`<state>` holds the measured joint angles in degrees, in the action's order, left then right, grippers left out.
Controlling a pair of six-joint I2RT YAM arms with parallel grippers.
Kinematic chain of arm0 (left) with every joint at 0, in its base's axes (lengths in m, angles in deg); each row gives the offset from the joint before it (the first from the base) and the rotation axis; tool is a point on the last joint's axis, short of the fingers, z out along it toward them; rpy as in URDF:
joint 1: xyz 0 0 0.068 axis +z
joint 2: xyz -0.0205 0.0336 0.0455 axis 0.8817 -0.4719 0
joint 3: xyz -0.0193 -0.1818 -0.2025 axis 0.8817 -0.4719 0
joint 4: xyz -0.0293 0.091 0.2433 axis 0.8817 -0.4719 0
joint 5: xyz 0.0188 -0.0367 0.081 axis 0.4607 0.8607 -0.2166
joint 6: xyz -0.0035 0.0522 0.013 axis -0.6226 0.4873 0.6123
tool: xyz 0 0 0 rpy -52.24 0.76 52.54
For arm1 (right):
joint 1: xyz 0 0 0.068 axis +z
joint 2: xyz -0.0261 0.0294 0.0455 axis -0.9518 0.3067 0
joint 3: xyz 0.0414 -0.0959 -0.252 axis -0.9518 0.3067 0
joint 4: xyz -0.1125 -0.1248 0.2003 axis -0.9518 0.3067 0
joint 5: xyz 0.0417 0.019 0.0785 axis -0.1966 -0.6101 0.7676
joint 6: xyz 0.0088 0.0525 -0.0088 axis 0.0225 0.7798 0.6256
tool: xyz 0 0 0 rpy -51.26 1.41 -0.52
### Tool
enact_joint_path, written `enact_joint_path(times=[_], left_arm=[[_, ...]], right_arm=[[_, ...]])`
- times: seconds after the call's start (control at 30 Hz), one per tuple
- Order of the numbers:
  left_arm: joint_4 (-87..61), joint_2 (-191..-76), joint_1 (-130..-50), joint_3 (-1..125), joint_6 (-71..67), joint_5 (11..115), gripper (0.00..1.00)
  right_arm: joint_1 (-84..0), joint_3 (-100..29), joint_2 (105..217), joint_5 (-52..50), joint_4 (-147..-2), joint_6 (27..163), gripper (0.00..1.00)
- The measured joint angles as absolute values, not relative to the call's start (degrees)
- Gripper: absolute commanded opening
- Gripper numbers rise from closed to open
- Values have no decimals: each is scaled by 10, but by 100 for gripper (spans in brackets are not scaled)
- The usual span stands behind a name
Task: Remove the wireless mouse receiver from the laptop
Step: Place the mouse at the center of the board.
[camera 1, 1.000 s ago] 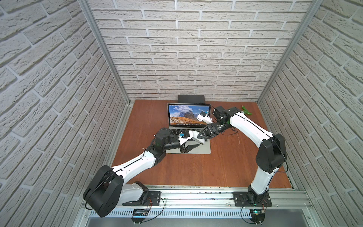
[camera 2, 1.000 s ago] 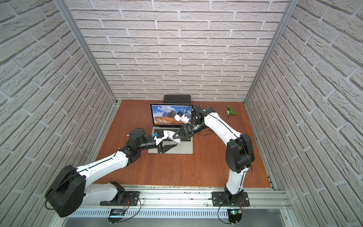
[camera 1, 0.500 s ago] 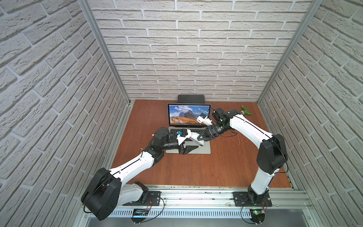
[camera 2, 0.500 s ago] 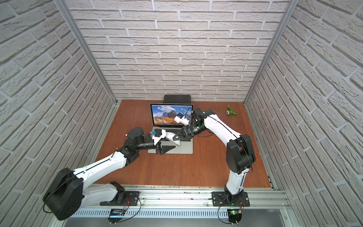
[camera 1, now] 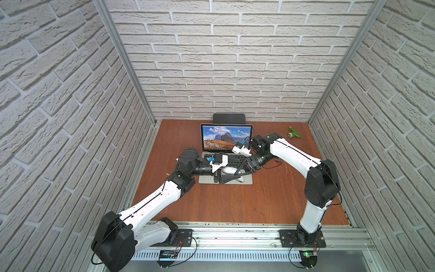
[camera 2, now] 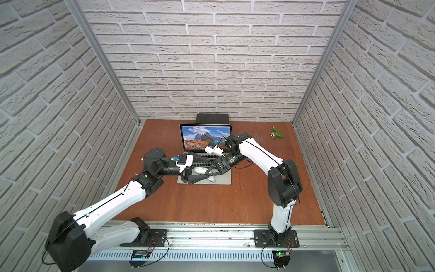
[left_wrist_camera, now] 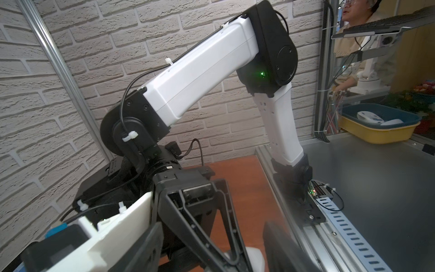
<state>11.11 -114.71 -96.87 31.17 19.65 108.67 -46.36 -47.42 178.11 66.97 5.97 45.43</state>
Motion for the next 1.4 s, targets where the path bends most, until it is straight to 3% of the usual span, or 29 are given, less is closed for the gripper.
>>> enact_joint_path(times=[0.33,0.73,0.77,0.87,0.93,1.07,1.3,1.4], left_arm=[[61,-1166,-966,312,221,1107,69],[55,-1187,-956,315,238,1135,30],[56,-1187,-956,315,238,1134,27],[55,-1186,-955,315,237,1132,12],[55,-1184,-955,315,237,1129,0],[49,-1179,-950,315,217,1116,0],[50,-1129,-885,259,99,1066,0],[58,-1118,-858,228,27,1037,0]], right_arm=[[-473,-470,1754,677,65,445,12],[-479,-454,1737,694,59,489,14],[-479,-457,1739,694,65,486,17],[-480,-465,1745,694,78,479,38],[-486,-468,1745,693,82,476,58],[-497,-468,1735,667,49,506,88],[-615,-403,1602,388,-158,632,99],[-652,-370,1560,265,-242,624,98]])
